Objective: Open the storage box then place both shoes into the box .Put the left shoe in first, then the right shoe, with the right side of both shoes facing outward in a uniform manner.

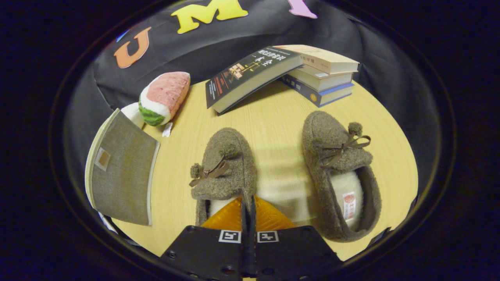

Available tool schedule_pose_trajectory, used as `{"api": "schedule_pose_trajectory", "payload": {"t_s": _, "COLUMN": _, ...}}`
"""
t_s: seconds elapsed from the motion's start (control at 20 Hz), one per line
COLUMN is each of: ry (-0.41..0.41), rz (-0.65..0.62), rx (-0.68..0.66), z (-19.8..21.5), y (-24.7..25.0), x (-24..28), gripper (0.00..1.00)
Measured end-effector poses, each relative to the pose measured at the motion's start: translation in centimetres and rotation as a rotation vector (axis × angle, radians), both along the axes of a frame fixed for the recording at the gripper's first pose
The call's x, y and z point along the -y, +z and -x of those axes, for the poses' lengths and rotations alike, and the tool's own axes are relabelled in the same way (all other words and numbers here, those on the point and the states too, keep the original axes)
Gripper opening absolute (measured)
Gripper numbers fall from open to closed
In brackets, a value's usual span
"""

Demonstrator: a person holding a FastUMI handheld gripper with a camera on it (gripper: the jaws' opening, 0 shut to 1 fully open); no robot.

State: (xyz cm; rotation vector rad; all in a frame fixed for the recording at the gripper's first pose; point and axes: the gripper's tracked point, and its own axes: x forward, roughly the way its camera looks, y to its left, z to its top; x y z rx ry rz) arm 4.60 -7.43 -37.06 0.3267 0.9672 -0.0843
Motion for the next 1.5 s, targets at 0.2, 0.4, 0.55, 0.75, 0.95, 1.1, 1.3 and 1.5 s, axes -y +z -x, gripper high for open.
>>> {"api": "schedule_pose_trajectory", "payload": {"t_s": 0.2, "ry": -0.070, "rz": -0.114, "rx": -0.011, "z": 0.3, "y": 2.1, "x": -1.1, "gripper": 0.00}}
{"api": "schedule_pose_trajectory", "payload": {"t_s": 0.4, "ry": -0.115, "rz": -0.250, "rx": 0.026, "z": 0.9, "y": 7.4, "x": -4.1, "gripper": 0.00}}
{"api": "schedule_pose_trajectory", "payload": {"t_s": 0.55, "ry": -0.111, "rz": -0.302, "rx": 0.097, "z": 0.6, "y": 12.7, "x": -6.8, "gripper": 0.00}}
{"api": "schedule_pose_trajectory", "payload": {"t_s": 0.75, "ry": -0.076, "rz": -0.368, "rx": 0.203, "z": -1.2, "y": 19.8, "x": -12.1, "gripper": 0.00}}
{"api": "schedule_pose_trajectory", "payload": {"t_s": 0.95, "ry": 0.003, "rz": -0.355, "rx": 0.261, "z": -3.7, "y": 23.3, "x": -19.2, "gripper": 0.00}}
{"api": "schedule_pose_trajectory", "payload": {"t_s": 1.1, "ry": 0.039, "rz": -0.381, "rx": 0.256, "z": -5.3, "y": 23.3, "x": -24.9, "gripper": 0.00}}
{"api": "schedule_pose_trajectory", "payload": {"t_s": 1.3, "ry": 0.061, "rz": -0.409, "rx": 0.205, "z": -6.5, "y": 20.5, "x": -30.9, "gripper": 0.00}}
{"api": "schedule_pose_trajectory", "payload": {"t_s": 1.5, "ry": 0.040, "rz": -0.409, "rx": 0.166, "z": -7.0, "y": 17.1, "x": -34.2, "gripper": 0.00}}
